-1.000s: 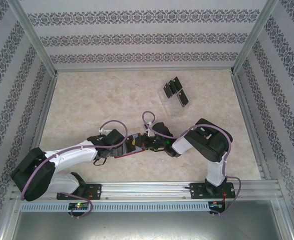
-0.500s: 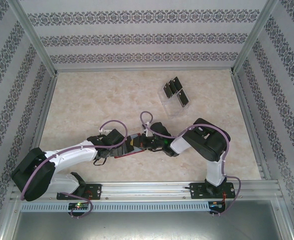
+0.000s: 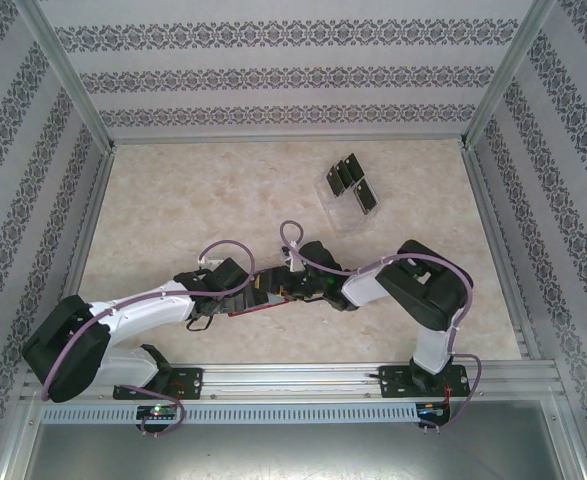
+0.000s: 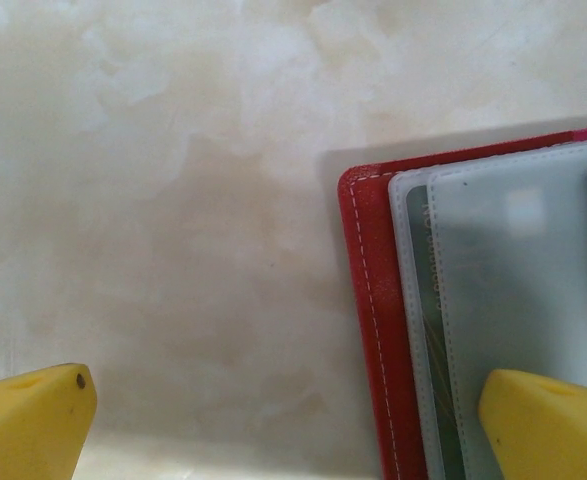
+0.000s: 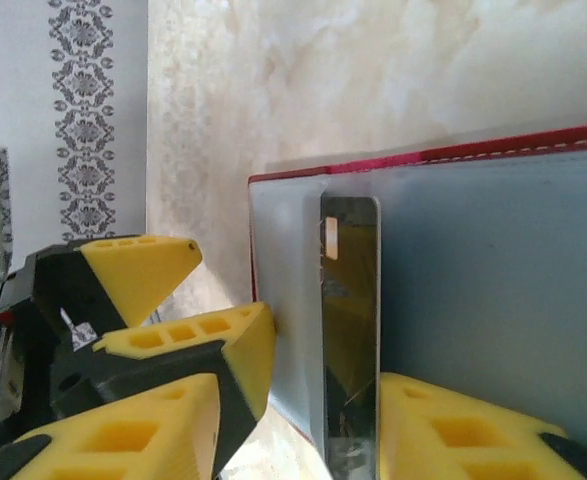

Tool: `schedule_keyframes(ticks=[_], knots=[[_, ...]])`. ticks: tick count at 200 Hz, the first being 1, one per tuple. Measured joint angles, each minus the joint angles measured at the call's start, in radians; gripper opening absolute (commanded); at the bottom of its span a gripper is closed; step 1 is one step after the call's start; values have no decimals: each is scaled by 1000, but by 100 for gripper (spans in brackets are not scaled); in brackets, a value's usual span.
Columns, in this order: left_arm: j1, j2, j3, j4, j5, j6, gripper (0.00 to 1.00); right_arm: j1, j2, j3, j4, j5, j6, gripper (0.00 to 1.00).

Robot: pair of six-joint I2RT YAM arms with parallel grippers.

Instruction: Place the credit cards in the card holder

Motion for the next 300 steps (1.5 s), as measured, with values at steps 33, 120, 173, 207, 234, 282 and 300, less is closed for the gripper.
schedule_keyframes(ticks=[33, 120, 173, 207, 234, 282, 300], knots=[[0, -5, 0, -1, 0, 0, 100, -5, -51, 5, -111, 4, -35, 58], [0, -25, 91, -46, 10, 39, 100, -39, -132, 8, -307, 48, -127, 0], [-1, 54, 184, -18, 57, 83, 100, -47, -89, 10, -322, 68, -136, 0], [-8, 140, 225, 24, 82, 96, 100, -48, -87, 8, -321, 81, -135, 0], [-14, 198, 255, 51, 92, 101, 100, -48, -87, 6, -321, 82, -135, 0], [-21, 271, 278, 81, 103, 103, 100, -48, -80, 2, -314, 85, -135, 0], [-21, 284, 278, 81, 103, 103, 100, -48, -77, 2, -312, 85, -135, 0]])
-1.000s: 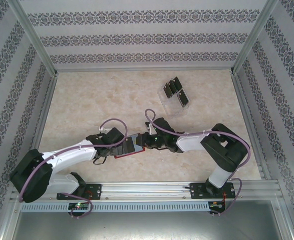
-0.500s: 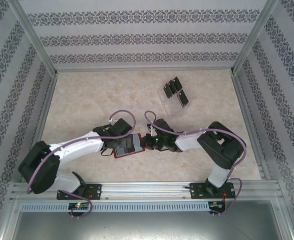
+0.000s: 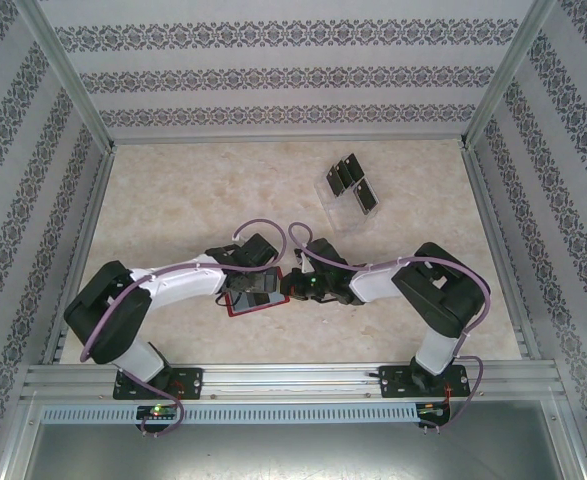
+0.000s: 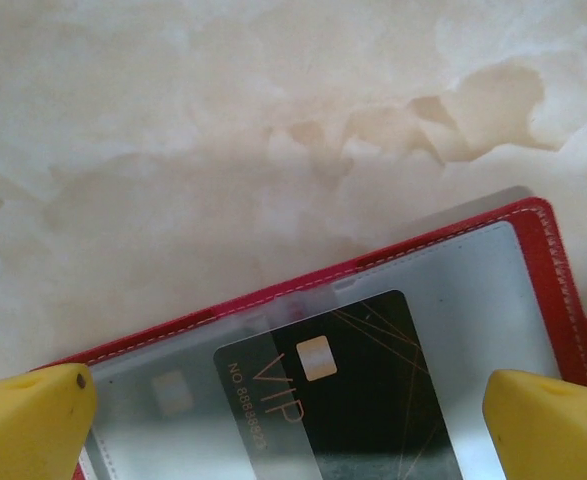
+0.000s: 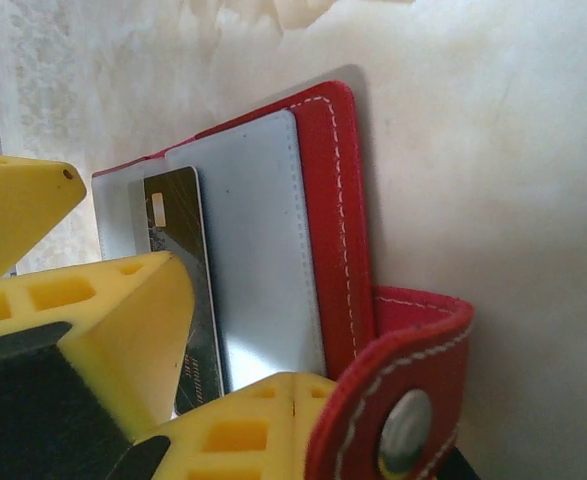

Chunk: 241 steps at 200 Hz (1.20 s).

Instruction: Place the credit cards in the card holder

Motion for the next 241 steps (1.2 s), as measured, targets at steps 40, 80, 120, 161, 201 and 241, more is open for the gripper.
schedule_keyframes(ticks=[40, 80, 120, 161, 201, 241], knots=[[0, 29, 2, 0, 0, 0, 100, 0, 2, 0, 3, 0, 0, 0], [0, 31, 2, -2, -4, 0, 100, 0, 2, 0, 3, 0, 0, 0], [0, 19, -11, -4, -16, -1, 100, 0, 2, 0, 2, 4, 0, 0], [0, -32, -57, -18, -30, -5, 100, 0, 3, 0, 2, 5, 0, 0], [1, -71, -98, -30, -46, -16, 100, 0, 4, 2, -2, 5, 0, 0], [1, -100, -126, -32, -53, -25, 100, 0, 4, 2, -2, 5, 1, 0]])
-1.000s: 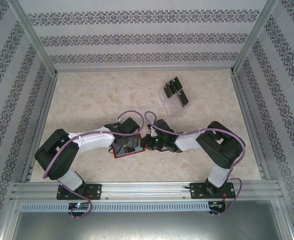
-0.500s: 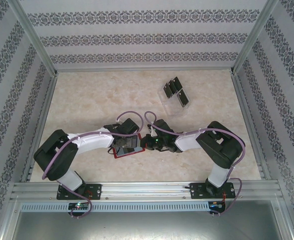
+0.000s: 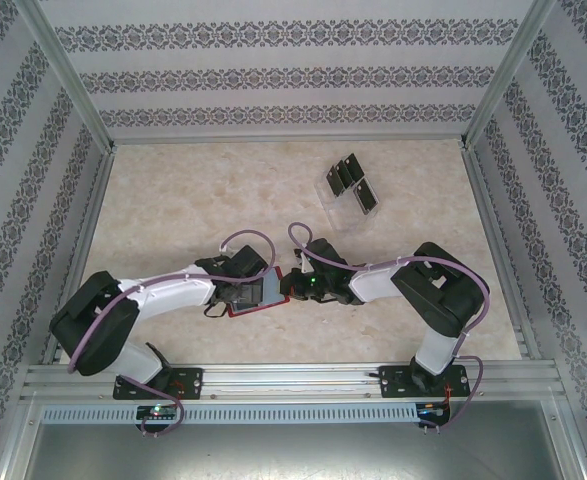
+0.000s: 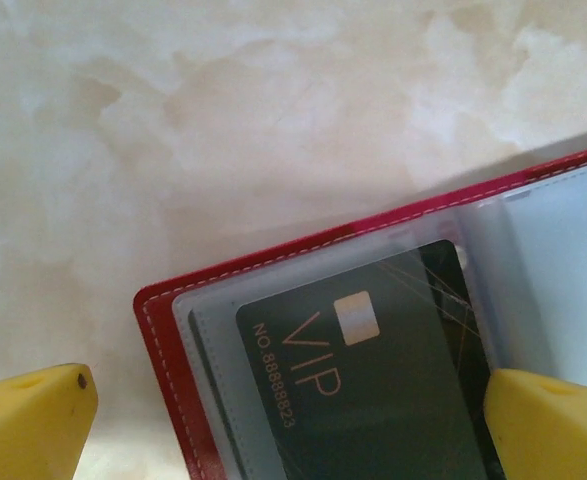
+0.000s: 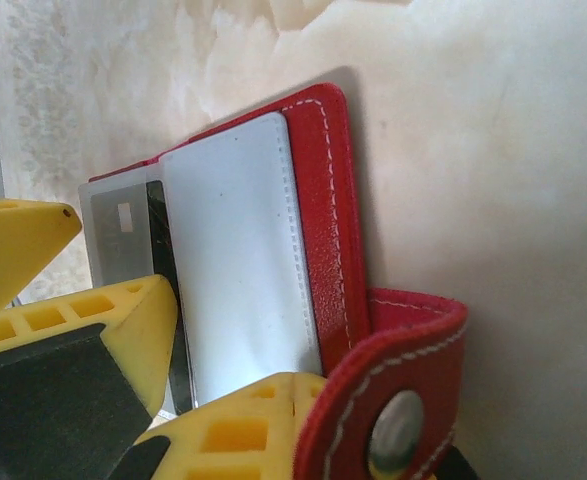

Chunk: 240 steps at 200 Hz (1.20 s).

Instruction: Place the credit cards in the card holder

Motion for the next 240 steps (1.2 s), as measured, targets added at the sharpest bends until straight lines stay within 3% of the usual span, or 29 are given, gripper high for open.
schedule_keyframes(ticks=[139, 240], knots=[[2, -63, 3, -12, -14, -2, 100, 0, 2, 6, -8, 0, 0, 0], [15, 48, 70, 6, -15, 9, 100, 0, 2, 6, -8, 0, 0, 0]])
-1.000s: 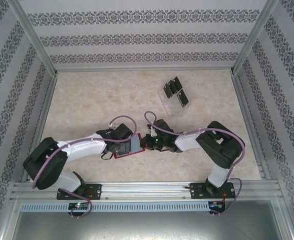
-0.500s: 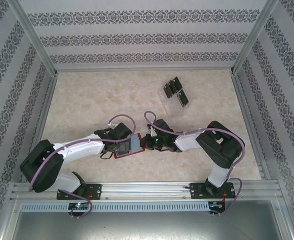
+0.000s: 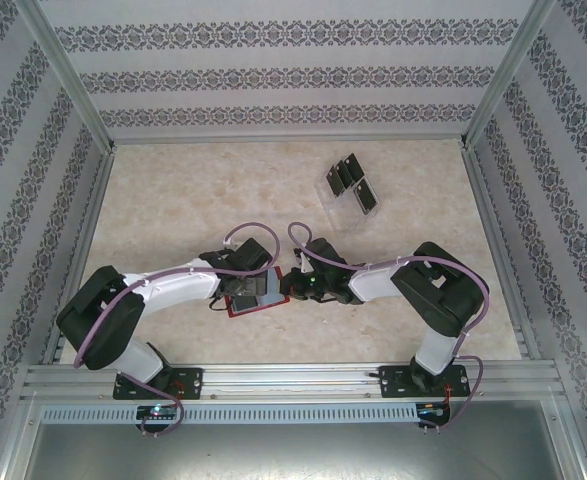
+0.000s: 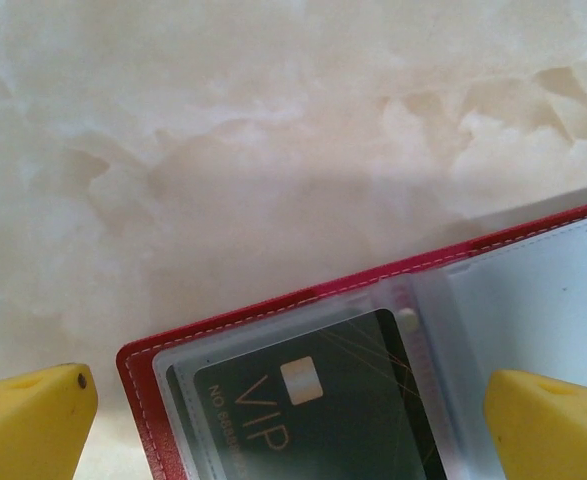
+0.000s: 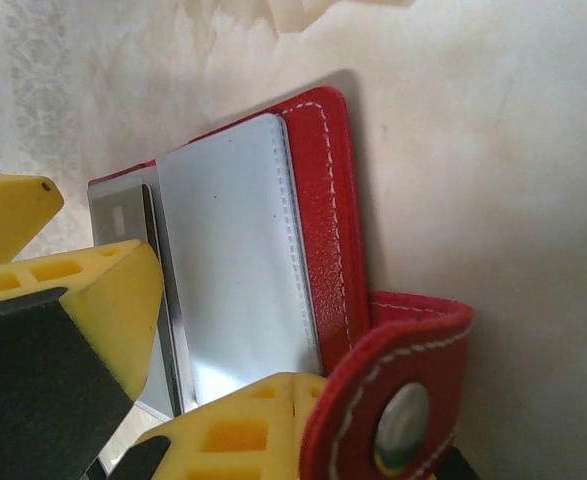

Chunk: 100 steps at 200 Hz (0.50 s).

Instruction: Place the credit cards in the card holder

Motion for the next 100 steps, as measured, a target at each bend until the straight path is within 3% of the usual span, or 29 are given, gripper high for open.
schedule_keyframes(ticks=[100], knots=[[1, -47, -79, 21, 0, -1, 100, 0, 1, 10, -15, 6, 0, 0]])
